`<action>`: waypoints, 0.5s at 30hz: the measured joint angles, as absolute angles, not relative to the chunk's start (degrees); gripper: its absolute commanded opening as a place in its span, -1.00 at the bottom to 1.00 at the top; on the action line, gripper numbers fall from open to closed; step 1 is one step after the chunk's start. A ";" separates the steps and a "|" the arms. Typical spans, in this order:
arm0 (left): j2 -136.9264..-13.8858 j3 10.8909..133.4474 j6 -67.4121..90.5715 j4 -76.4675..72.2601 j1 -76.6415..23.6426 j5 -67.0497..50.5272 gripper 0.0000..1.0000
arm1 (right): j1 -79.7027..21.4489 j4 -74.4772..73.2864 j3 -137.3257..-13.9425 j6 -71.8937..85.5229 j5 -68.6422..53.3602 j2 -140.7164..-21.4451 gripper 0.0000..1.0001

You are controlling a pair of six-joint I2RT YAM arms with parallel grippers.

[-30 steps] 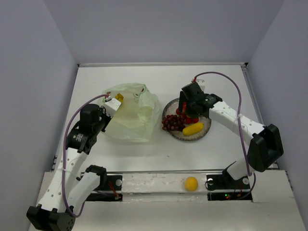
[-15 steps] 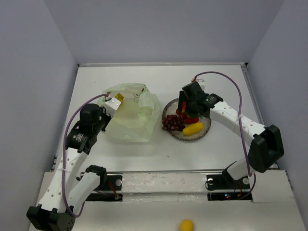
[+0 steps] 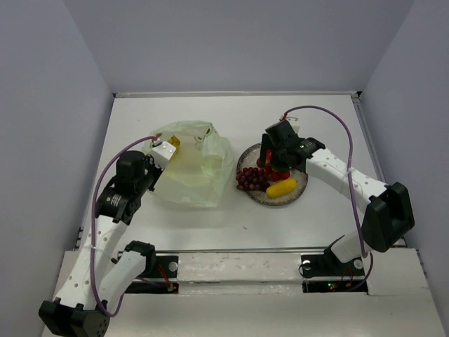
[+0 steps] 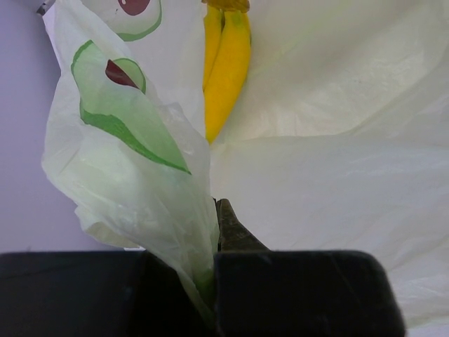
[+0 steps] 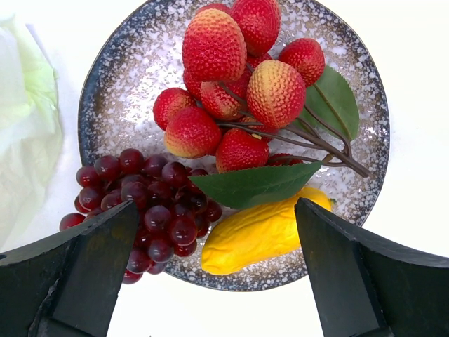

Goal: Take the fake fruits out of the plastic bag

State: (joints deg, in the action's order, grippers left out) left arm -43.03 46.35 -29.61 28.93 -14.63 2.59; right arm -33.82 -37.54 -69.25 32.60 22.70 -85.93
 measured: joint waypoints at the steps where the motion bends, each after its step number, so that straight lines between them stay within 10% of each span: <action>1: -43.05 46.41 -29.61 28.95 -14.63 2.59 -0.71 | -33.82 -37.56 -69.25 32.64 22.70 -85.93 0.99; 15: -43.31 48.47 -29.61 28.51 -14.63 2.57 0.40 | -33.82 -37.54 -69.25 32.99 22.81 -85.84 1.00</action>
State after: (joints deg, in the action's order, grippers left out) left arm -43.31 48.47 -29.61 28.51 -14.63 2.57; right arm -33.82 -37.54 -69.25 32.99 22.81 -85.84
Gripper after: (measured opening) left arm 0.646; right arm 0.995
